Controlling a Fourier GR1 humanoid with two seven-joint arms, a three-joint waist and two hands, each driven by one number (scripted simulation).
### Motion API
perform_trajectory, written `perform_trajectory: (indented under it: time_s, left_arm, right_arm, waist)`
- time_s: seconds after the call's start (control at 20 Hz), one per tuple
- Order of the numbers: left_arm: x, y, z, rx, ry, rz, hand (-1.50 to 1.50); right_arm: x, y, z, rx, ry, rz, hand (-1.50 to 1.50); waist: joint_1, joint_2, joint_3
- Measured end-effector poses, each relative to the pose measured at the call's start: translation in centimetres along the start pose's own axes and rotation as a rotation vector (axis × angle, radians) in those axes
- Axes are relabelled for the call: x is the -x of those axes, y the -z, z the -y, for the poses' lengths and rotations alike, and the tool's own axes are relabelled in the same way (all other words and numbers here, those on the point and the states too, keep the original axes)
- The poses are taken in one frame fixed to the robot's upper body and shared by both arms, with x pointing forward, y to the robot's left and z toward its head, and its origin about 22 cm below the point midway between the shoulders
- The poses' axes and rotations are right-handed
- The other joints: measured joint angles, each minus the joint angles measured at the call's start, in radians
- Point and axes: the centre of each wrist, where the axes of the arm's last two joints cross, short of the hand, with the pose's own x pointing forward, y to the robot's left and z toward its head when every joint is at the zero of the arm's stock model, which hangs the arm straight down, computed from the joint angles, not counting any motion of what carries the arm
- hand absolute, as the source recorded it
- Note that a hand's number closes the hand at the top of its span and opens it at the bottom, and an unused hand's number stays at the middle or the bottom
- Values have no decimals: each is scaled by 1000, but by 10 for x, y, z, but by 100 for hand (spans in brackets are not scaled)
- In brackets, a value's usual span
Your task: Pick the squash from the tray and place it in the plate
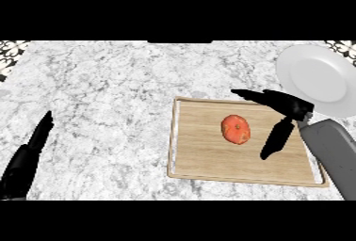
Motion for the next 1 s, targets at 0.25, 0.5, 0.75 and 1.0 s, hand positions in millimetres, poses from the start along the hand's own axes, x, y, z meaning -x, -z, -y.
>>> perform_trajectory:
  time_s: [0.25, 0.5, 0.75, 1.0]
  left_arm:
    - [0, -2, 7, -2, -1, -3, 0]
    - [0, 0, 9, -1, -5, -4, 0]
    - [-4, -1, 13, 0, -2, 4, 0]
    - [-2, 1, 14, -4, 4, 1, 0]
  right_arm:
    - [8, 11, -11, -39, -19, -14, -150]
    - [10, 25, -18, -44, -20, -27, -150]
    - [18, 35, -26, -54, -22, -26, -150]
    - [22, 38, -25, -30, -5, 15, 150]
  waist:
    - [-1, -1, 0]
    - [-2, 0, 0]
    - [-2, -3, -2]
    - [-4, -5, -4]
